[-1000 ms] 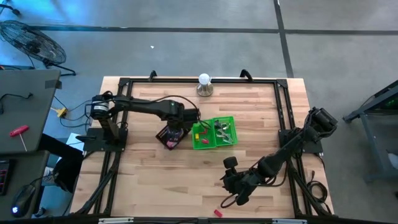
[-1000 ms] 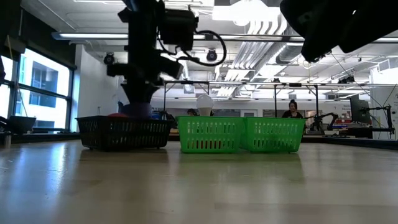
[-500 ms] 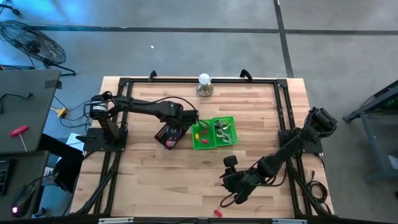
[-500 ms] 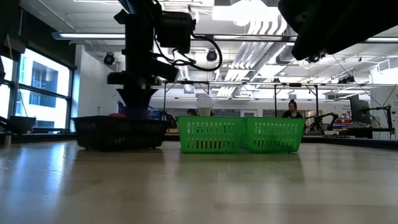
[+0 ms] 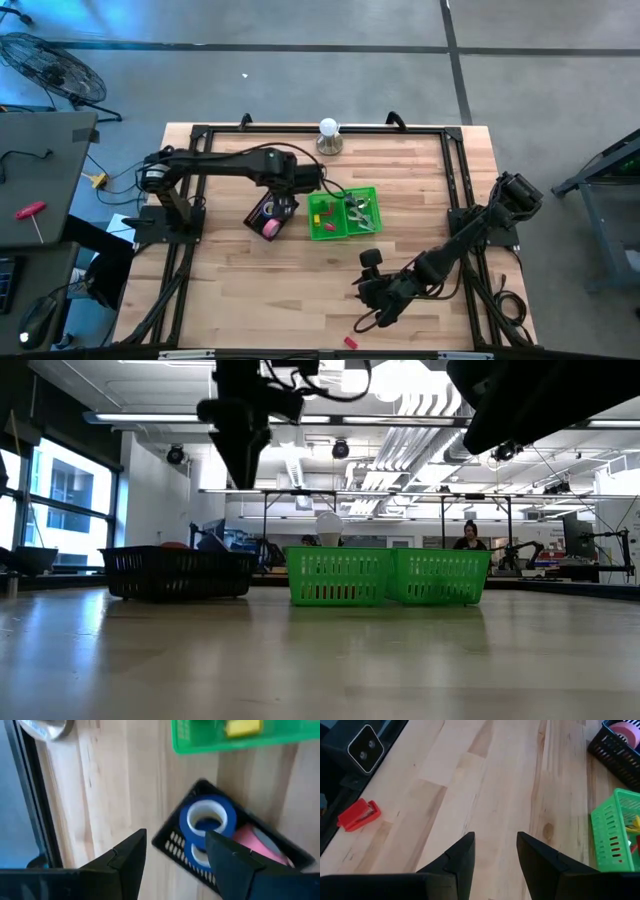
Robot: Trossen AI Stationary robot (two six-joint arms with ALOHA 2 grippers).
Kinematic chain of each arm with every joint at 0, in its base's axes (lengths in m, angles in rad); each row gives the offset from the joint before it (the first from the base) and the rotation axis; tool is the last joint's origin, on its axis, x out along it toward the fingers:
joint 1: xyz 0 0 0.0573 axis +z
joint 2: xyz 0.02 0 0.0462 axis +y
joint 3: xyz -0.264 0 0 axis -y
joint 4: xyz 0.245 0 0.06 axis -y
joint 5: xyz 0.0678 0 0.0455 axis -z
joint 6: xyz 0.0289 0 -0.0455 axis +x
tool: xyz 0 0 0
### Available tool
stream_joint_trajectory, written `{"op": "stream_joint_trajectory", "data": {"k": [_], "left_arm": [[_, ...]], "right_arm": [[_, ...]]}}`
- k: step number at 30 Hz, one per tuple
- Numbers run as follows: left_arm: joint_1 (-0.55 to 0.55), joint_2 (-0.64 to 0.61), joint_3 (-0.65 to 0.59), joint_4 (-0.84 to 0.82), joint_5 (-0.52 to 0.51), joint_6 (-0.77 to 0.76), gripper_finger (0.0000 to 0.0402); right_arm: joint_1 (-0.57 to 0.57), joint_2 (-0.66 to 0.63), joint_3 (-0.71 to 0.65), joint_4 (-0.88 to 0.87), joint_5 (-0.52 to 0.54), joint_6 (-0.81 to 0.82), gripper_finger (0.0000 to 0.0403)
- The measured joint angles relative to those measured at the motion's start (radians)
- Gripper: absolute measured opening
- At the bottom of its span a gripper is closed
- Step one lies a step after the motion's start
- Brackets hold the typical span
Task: Pick and place Stapler, Stapler remover, tape
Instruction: Put the red stapler into the left green bin
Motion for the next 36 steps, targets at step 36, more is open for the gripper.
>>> {"op": "stream_joint_trajectory", "data": {"k": [36], "left_arm": [[-0.695,-0.329,-0.109,-0.132,-0.431,-0.654,0.0195]], "right_arm": [[0.182,0.005,0.701,-0.319,-0.170,0.180,0.0022]]}}
